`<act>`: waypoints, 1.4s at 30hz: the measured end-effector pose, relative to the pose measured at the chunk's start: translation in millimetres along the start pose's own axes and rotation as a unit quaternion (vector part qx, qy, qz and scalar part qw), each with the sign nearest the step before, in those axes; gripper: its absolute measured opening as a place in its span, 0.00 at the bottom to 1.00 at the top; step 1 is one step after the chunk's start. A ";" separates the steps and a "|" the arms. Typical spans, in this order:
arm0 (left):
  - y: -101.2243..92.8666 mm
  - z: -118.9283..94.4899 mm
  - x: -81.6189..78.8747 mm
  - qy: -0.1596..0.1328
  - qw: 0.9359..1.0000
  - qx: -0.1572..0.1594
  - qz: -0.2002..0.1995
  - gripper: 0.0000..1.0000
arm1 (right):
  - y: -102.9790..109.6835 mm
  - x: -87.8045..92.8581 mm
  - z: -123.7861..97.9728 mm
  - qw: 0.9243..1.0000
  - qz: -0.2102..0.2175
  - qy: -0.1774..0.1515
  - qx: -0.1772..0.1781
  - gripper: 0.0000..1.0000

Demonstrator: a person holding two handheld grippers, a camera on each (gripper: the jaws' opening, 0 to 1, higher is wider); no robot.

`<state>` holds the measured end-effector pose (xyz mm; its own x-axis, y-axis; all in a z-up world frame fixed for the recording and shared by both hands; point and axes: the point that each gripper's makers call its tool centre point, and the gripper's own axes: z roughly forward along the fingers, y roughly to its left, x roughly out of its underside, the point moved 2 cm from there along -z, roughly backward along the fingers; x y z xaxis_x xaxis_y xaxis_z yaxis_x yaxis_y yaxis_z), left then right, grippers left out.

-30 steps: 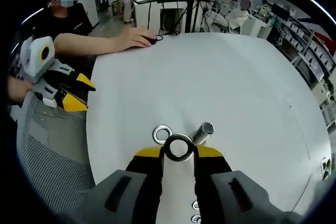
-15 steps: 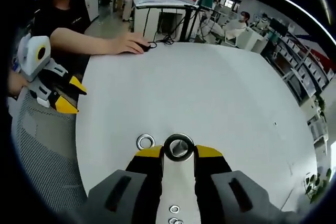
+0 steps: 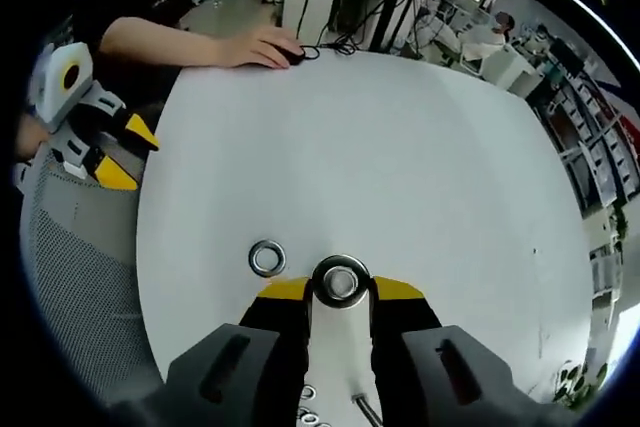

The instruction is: Place the washer onto the threaded stud by aligning its center hole with the stud, sliding it down to the base, and recovering from edge contact or off-axis alignment until the washer reaches the visible bottom stop.

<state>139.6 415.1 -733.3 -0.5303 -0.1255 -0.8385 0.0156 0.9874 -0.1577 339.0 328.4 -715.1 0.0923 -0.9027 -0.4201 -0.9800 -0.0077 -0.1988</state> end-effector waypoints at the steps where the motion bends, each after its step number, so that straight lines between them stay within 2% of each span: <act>1: 0.1 -0.1 -0.1 -0.001 1.000 0.000 -0.001 0.25 | 1.1 0.9 0.8 1.000 0.002 0.003 -0.006 0.23; 10: 0.0 -0.2 -0.1 -0.002 1.000 0.000 -0.002 0.24 | 3.9 4.1 8.8 1.000 0.001 0.018 -0.018 0.23; 17: 0.1 -0.1 -0.2 -0.003 1.000 -0.001 -0.003 0.24 | 9.0 11.1 20.8 0.998 -0.016 0.045 -0.029 0.23; 28: 0.6 -0.1 -0.3 -0.004 1.000 -0.001 -0.004 0.24 | 6.6 13.2 21.8 0.998 -0.015 0.044 -0.041 0.23; 40: 0.2 -0.1 0.2 0.000 1.000 0.000 -0.002 0.24 | 20.0 21.6 16.0 0.992 -0.024 0.088 -0.089 0.23; 42: 0.2 0.0 0.3 0.000 1.000 0.000 -0.001 0.24 | 20.3 23.8 17.1 0.991 -0.025 0.096 -0.086 0.23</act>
<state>139.5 415.3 -733.6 -0.5303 -0.1285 -0.8380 0.0143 0.9870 -0.1603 324.3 314.2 -744.3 0.1231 -0.9644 -0.2341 -0.9920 -0.1132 -0.0553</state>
